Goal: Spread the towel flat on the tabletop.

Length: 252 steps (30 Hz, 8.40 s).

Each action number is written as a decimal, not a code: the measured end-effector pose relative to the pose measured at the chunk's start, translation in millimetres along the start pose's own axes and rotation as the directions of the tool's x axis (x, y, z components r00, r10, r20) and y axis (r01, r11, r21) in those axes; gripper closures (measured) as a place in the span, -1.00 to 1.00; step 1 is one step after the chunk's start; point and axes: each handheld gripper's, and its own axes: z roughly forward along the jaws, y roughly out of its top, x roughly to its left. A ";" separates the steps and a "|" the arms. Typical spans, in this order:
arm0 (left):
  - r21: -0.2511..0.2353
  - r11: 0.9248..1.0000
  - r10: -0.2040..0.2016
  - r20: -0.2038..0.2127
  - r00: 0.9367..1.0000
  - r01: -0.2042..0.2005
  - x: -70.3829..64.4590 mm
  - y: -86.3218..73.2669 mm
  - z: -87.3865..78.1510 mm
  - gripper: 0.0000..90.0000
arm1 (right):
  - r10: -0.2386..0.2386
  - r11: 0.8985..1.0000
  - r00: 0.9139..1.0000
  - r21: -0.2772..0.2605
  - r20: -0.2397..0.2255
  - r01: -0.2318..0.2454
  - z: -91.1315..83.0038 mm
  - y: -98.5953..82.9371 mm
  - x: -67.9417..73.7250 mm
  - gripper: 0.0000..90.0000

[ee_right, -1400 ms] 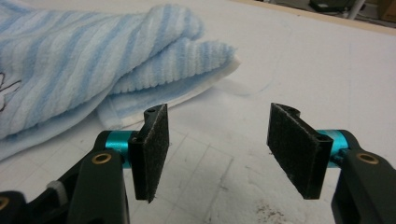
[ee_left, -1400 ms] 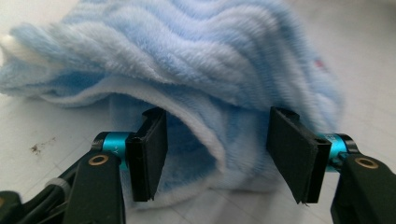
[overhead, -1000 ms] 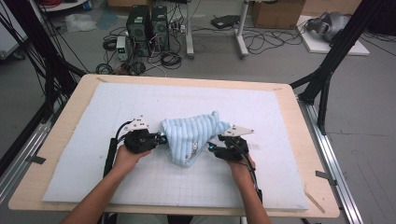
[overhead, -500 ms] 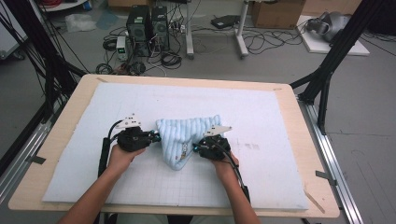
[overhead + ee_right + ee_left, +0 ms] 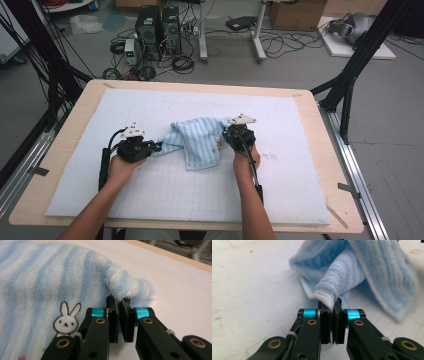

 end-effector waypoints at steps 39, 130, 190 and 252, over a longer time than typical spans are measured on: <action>-0.053 0.998 -0.045 -0.136 0.990 0.039 19.5 8.9 21.7 0.87 | -0.042 0.997 0.947 -0.077 -0.320 0.018 -51.1 -40.4 12.2 0.00; -0.174 0.979 -0.117 -0.056 0.992 0.106 38.2 -6.2 -16.1 -0.06 | -0.166 0.986 0.902 -0.061 -0.399 0.154 -0.6 23.8 12.2 0.21; -0.184 0.973 -0.153 -0.067 0.986 0.138 42.5 -9.2 -19.4 -0.05 | -0.284 0.939 0.878 0.071 -0.386 0.335 43.5 21.2 49.6 0.86; -0.126 0.984 -0.132 -0.035 0.991 0.127 35.4 -10.9 -9.3 -0.06 | -0.089 0.981 0.987 0.159 -0.133 0.110 39.6 3.3 -34.0 0.93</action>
